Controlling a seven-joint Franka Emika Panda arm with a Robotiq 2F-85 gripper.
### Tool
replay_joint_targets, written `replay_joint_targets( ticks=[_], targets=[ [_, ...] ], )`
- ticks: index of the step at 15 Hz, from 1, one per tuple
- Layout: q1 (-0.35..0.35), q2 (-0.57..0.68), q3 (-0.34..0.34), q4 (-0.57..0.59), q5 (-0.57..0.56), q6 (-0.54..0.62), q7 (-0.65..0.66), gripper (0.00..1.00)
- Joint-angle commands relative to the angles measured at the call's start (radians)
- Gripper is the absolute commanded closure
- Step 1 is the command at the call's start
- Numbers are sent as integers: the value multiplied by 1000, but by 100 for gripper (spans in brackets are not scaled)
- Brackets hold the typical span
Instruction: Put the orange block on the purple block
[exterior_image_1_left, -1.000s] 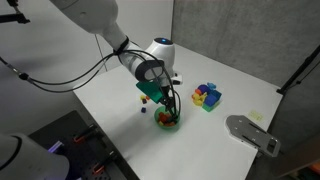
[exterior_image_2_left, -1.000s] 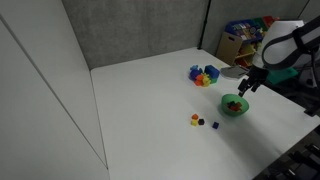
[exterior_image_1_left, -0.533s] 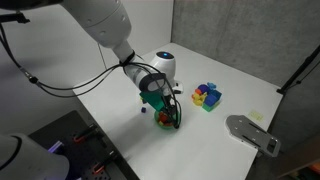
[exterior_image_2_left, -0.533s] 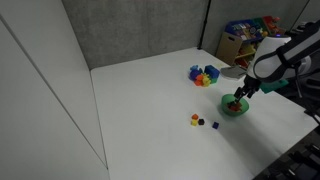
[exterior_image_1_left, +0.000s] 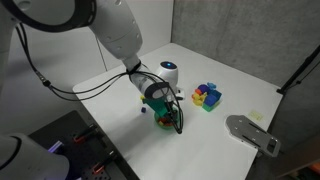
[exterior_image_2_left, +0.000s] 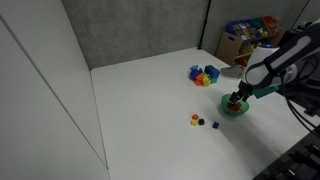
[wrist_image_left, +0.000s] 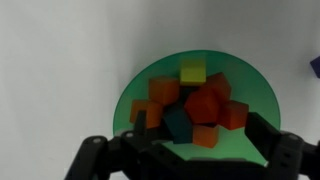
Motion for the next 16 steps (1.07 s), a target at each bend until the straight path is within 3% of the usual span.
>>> replay_joint_targets(
  ticks=[1, 6, 7, 16],
  targets=[
    [-32, 52, 25, 51, 1, 6, -15, 0],
    [-49, 90, 39, 75, 2, 18, -25, 0],
    [-52, 97, 41, 79, 3, 19, -25, 20],
    [-56, 101, 39, 90, 2, 17, -17, 91]
  ],
)
